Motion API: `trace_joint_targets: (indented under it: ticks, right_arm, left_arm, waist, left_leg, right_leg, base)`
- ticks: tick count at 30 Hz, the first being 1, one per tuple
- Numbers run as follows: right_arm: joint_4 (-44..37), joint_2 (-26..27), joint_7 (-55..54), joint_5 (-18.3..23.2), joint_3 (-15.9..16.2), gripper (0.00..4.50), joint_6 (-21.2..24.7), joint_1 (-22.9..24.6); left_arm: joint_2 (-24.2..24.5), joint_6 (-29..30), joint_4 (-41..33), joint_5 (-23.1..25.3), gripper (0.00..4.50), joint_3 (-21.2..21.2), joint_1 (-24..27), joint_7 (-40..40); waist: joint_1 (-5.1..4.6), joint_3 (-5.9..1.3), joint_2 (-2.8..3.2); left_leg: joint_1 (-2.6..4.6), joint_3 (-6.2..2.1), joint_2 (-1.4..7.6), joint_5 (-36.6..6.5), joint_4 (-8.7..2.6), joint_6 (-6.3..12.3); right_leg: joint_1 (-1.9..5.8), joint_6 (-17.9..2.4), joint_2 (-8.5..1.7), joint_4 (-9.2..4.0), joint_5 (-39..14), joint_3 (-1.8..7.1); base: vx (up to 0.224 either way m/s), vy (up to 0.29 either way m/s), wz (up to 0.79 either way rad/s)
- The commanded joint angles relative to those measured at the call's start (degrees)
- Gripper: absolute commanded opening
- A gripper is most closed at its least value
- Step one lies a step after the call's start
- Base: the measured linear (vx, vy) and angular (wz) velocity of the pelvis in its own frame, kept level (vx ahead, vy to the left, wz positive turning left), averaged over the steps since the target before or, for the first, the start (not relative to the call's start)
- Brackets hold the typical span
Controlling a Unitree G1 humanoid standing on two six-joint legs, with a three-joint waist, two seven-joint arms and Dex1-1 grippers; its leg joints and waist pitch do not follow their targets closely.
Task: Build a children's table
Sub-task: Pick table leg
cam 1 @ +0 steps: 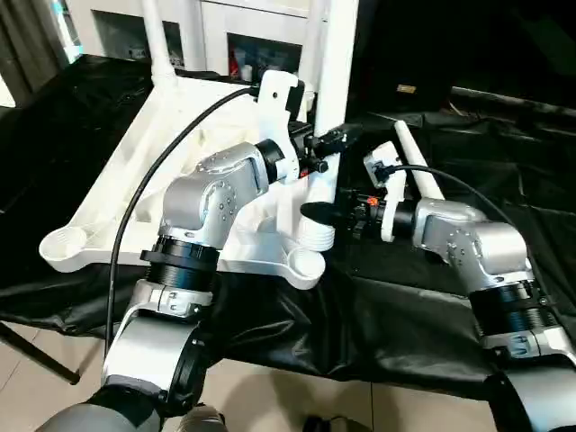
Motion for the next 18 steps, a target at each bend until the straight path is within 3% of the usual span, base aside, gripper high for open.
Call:
trace_joint_targets:
  ticks: [1, 8, 9, 16, 18]
  right_arm:
    - [-0.1, -0.4, -0.6, -0.5, 0.1, 3.04, 0.8, -0.7]
    - [0.4, 0.1, -0.6, -0.4, 0.1, 3.04, 0.9, -1.2]
    - [0.5, 0.1, -0.5, -0.2, 0.0, 3.04, 0.9, -1.3]
    - [0.8, 0.3, -0.6, 0.2, -0.4, 3.04, 1.2, -1.4]
    - [0.9, 0.5, -0.8, 0.4, -0.8, 2.7, 1.3, -1.4]
  left_arm:
    - [-0.5, 0.9, -2.5, -1.5, 1.88, -1.3, 0.3, -1.6]
    - [-0.3, 1.1, -2.9, -1.3, 1.88, -1.9, 0.4, -2.3]
    - [-0.3, 1.1, -2.8, -1.3, 1.88, -1.8, 0.4, -2.3]
    - [-0.3, 1.3, -3.0, -1.2, 1.88, -1.5, 0.4, -2.3]
    - [-0.3, 1.4, -3.0, -1.2, 1.88, -1.3, 0.5, -2.3]
  waist:
    - [0.02, -5.23, -0.72]
    - [-0.02, -5.21, -0.79]
    - [-0.04, -5.21, -1.04]
    - [0.01, -5.25, -0.91]
    - [0.02, -5.25, -0.93]
  left_leg:
    - [-0.1, 0.54, 0.03, -4.8, -3.18, 1.94]
    - [-0.03, 0.59, 0.01, -4.9, -3.18, 1.91]
    - [-0.03, 0.61, 0.01, -5.0, -3.18, 1.91]
    - [0.03, 0.59, 0.04, -4.8, -3.17, 1.8]
    - [-0.02, 0.57, 0.04, -4.7, -3.18, 1.75]
  right_leg:
    - [4.75, -5.1, -3.3, -4.1, -16.3, 2.67]
    - [4.67, -5.5, -3.19, -4.06, -15.4, 2.69]
    - [4.68, -5.4, -3.18, -4.09, -15.6, 2.67]
    - [4.64, -5.4, -3.22, -4.03, -15.3, 2.71]
    - [4.7, -5.4, -3.24, -4.0, -15.2, 2.7]
  base:
    - [0.0, 0.0, 0.0]
    - [0.0, 0.0, 0.0]
    - [0.0, 0.0, 0.0]
    - [0.0, 0.0, 0.0]
    - [0.0, 0.0, 0.0]
